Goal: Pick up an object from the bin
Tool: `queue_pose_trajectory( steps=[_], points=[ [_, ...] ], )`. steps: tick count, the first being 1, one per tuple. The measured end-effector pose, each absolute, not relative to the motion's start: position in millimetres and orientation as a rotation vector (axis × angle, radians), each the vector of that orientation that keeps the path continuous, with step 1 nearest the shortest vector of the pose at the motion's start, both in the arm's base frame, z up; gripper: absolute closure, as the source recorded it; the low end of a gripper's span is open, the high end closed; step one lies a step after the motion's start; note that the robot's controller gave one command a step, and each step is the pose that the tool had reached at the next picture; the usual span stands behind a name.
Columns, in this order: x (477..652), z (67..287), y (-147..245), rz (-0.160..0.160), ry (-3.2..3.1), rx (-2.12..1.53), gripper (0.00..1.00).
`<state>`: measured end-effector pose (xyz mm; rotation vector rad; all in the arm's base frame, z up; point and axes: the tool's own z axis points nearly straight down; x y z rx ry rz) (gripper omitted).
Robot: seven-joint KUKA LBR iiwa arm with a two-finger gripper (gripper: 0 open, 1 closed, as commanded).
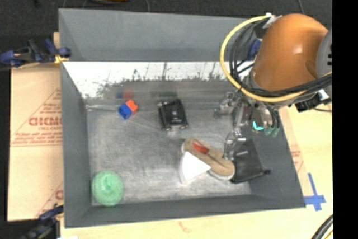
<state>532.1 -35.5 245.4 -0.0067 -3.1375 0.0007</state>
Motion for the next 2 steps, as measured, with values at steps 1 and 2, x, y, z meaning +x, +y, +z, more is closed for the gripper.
queue_pose_trajectory(
  steps=[1,2],
  points=[
    [533.5,250,-36,0.002,-3.146,-0.006,0.0],
    [530.0,204,-33,-0.001,-3.151,-0.08,0.0]
  ],
)
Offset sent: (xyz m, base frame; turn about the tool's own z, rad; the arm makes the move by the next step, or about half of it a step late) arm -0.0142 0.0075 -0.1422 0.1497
